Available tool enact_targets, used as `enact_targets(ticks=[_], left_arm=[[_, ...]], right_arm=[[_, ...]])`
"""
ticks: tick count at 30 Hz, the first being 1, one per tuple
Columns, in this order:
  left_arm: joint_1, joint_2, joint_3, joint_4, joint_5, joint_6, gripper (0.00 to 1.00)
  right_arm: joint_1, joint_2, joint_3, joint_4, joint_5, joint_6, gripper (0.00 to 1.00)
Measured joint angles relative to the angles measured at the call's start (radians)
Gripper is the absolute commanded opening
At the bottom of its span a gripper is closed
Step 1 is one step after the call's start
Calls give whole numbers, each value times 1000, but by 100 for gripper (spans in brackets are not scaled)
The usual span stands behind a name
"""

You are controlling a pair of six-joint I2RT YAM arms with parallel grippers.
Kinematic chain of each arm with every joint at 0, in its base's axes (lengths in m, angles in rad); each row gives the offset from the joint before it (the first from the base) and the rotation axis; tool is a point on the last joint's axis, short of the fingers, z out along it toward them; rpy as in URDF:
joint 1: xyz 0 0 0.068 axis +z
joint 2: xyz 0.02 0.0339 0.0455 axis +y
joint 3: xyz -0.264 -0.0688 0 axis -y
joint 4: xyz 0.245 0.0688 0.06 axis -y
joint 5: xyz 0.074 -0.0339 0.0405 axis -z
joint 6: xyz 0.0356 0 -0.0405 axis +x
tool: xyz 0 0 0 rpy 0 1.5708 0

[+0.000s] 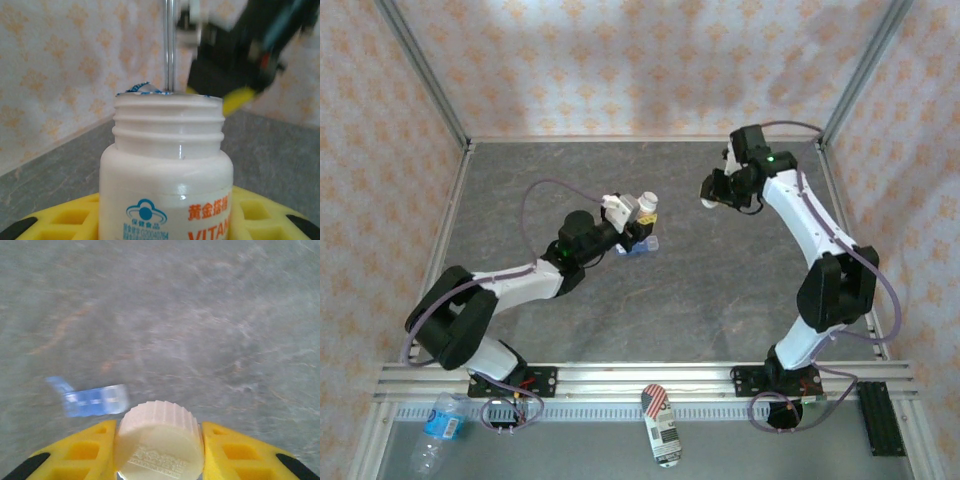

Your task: Sort the pills into containers

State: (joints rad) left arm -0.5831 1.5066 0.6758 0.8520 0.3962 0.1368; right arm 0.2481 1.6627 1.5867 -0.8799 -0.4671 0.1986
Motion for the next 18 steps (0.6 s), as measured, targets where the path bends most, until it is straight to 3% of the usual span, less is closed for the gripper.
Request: enact_targets(ticks=[9, 18], left_arm=[[0, 109, 14, 53, 72, 70, 0], [1, 137, 73, 47, 176, 101, 0]], right_arm=[[3, 7, 171, -117, -241, -89, 37], [34, 99, 299, -273, -373, -237, 37]])
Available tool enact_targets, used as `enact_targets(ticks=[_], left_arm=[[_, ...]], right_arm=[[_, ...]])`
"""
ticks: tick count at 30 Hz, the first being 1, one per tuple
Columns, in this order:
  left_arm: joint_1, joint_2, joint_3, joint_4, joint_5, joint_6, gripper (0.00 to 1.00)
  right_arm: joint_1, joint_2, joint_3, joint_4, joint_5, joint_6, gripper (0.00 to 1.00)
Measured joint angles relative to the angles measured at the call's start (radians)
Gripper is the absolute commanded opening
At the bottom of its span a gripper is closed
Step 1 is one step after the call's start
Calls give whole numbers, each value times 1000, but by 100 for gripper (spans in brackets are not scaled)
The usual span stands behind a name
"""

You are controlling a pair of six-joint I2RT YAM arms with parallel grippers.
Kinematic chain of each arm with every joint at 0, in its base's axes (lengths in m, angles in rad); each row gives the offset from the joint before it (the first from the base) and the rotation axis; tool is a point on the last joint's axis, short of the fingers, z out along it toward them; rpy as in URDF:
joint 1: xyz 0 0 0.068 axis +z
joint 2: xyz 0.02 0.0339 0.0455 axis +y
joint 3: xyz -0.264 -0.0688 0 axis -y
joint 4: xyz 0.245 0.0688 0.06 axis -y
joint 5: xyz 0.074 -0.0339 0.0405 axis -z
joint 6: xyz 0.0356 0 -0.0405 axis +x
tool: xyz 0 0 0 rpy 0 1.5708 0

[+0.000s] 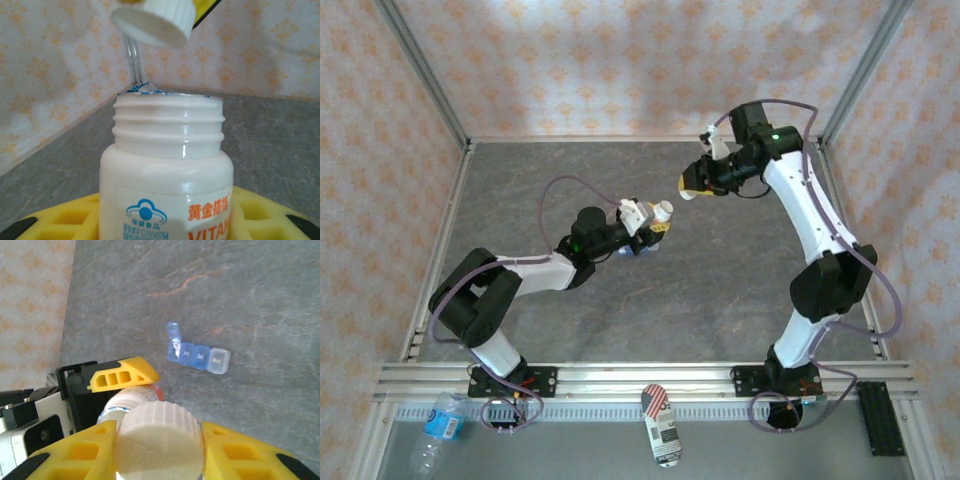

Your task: Sort the pills into containers

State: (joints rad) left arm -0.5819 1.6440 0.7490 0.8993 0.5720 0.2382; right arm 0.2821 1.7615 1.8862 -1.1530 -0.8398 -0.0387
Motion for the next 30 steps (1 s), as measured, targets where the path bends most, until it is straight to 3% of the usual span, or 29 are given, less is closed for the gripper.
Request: enact_targets(ticks=[10, 30], left_arm=[[7, 2, 29, -60, 60, 34, 0], [22, 12, 29, -67, 85, 33, 0]], right_arm=[[82, 71, 104, -116, -11, -98, 36], [97, 72, 79, -145, 5, -119, 34]])
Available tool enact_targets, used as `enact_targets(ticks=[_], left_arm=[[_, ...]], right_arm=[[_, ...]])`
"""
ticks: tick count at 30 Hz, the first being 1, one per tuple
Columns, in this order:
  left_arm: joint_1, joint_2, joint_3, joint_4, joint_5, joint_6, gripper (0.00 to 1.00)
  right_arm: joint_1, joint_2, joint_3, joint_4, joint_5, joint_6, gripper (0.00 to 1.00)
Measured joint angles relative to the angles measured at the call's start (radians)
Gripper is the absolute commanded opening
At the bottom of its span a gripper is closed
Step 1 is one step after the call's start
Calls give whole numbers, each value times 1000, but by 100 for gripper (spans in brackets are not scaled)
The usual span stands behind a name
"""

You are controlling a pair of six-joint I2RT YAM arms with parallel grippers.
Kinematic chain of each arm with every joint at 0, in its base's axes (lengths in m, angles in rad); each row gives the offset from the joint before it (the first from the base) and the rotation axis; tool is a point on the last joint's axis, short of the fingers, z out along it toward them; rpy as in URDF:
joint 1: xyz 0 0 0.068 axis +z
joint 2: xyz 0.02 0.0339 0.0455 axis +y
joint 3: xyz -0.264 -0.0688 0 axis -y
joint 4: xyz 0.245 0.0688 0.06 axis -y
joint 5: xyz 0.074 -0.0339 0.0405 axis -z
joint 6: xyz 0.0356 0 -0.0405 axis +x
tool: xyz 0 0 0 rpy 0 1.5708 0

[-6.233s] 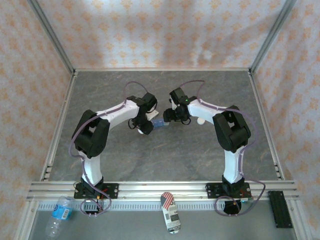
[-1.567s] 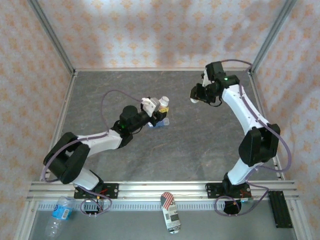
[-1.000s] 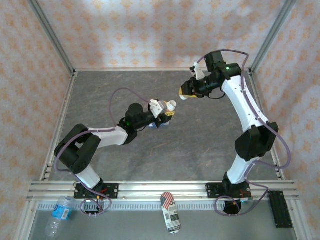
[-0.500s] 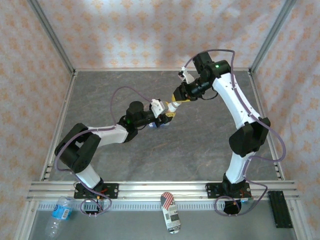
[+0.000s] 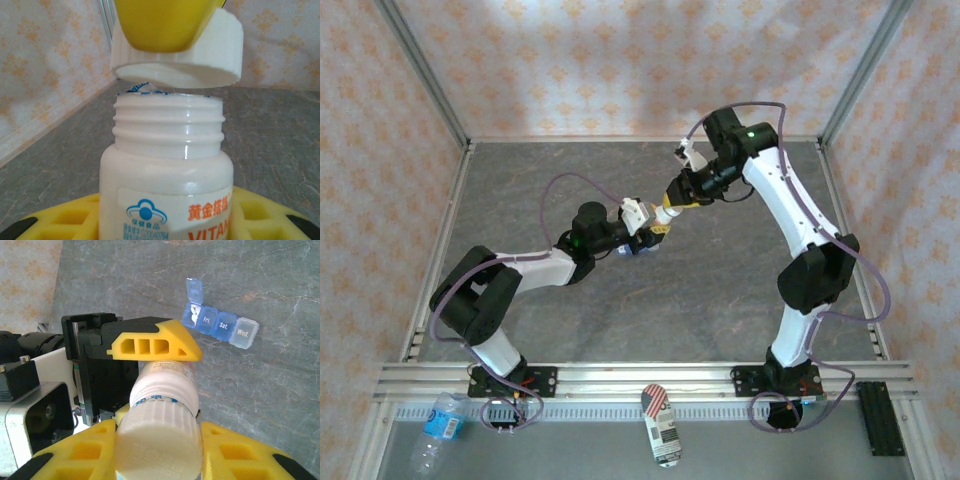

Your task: Sort the pills into containers

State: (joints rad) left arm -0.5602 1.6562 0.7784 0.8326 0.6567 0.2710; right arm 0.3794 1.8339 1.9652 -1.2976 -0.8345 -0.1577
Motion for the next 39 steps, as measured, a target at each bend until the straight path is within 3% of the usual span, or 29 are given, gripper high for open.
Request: enact_targets(ticks=[29, 39], left_arm=[[8, 0, 6, -53, 15, 1, 0], [12, 0, -9, -114, -73, 31, 0]], right_arm=[[18, 24, -69, 75, -2, 84, 32], [47, 64, -108, 163, 35, 235, 32]])
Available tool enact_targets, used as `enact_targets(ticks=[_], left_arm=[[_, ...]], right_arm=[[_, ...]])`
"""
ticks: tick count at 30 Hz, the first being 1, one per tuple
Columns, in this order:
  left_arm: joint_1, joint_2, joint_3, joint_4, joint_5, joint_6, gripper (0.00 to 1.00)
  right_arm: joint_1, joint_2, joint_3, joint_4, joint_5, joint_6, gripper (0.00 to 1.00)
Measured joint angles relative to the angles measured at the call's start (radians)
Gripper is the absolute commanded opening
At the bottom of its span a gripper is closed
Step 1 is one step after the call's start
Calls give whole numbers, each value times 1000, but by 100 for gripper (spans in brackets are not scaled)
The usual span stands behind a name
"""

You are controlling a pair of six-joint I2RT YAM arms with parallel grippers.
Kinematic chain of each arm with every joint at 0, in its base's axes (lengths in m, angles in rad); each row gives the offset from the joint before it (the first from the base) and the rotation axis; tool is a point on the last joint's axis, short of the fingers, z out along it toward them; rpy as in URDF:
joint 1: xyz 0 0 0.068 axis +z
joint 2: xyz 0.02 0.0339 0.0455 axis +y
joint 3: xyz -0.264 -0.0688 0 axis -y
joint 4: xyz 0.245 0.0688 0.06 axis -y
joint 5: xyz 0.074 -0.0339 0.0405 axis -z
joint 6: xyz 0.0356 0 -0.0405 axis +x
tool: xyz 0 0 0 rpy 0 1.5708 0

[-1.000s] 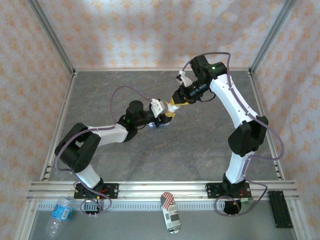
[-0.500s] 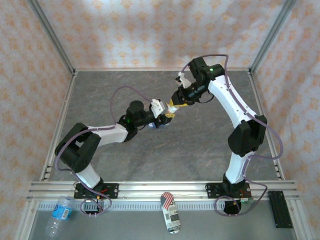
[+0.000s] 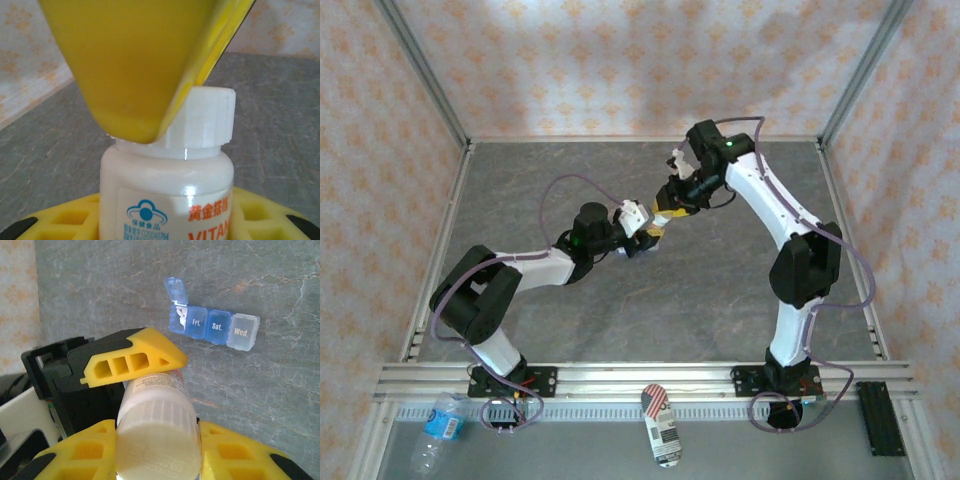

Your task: Sort the pills into containers

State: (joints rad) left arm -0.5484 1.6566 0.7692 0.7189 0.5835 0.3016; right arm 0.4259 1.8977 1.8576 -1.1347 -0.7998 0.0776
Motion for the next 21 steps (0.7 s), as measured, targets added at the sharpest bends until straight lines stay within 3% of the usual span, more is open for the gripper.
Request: enact_targets(ticks=[6, 12, 21], left_arm=[[-16, 0, -28, 5, -125, 42, 0], [-21, 0, -51, 43, -182, 45, 0], [-22, 0, -53, 99, -164, 2, 0]], right_arm=[[8, 0, -63, 102, 3, 155, 32], [14, -2, -83, 153, 3, 238, 34], [16, -4, -74, 164, -1, 265, 55]])
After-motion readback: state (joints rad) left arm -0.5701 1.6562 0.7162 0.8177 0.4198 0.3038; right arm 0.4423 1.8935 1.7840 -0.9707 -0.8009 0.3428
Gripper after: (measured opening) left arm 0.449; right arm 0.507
